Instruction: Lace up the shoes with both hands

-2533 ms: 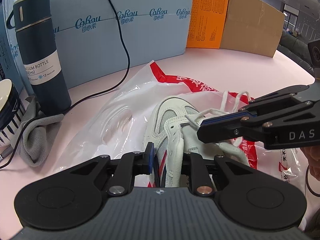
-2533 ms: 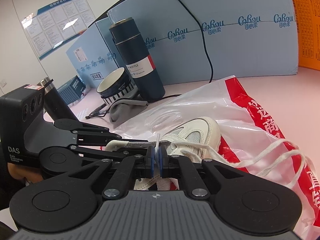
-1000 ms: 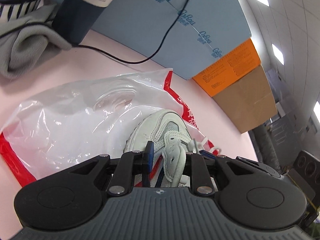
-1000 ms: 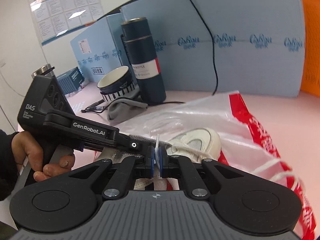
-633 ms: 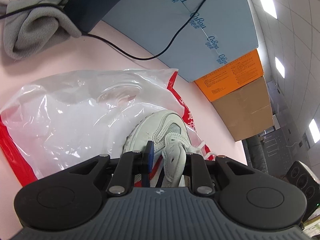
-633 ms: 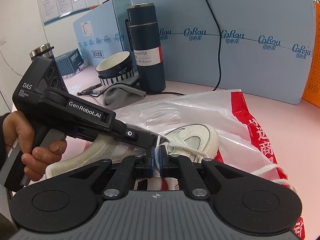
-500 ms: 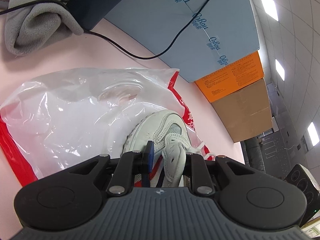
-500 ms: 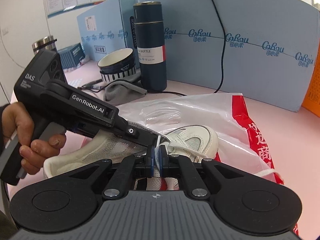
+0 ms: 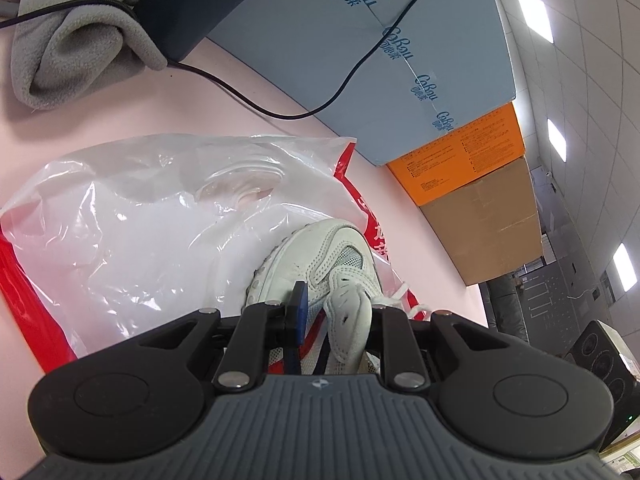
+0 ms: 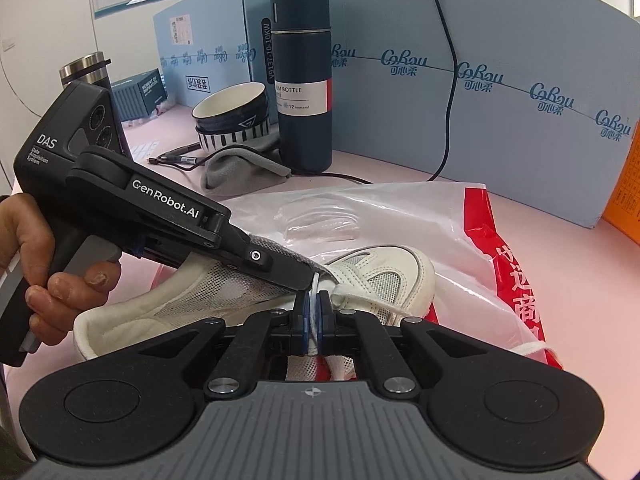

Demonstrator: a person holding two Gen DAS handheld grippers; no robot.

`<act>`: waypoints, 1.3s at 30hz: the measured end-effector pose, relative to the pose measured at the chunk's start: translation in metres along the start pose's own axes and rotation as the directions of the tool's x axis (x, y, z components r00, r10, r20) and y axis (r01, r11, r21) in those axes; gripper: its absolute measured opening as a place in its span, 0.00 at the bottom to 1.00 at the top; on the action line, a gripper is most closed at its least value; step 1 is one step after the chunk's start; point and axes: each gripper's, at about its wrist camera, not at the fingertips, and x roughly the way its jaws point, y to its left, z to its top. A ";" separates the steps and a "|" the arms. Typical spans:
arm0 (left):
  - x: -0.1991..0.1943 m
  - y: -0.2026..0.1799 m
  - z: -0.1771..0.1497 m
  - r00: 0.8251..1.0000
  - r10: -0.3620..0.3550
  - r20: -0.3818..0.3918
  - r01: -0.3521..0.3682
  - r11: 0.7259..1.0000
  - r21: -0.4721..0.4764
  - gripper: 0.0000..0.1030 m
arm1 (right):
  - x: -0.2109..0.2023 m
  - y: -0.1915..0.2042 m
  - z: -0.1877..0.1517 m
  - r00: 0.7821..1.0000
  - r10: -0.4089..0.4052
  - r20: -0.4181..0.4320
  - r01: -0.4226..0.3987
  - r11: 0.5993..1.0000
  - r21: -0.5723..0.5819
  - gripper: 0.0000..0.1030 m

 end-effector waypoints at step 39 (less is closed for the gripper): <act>0.001 -0.003 -0.003 1.000 0.011 0.014 -0.011 1.000 0.011 0.16 | 0.006 -0.008 -0.002 0.998 0.004 0.062 -0.006 0.999 0.035 0.02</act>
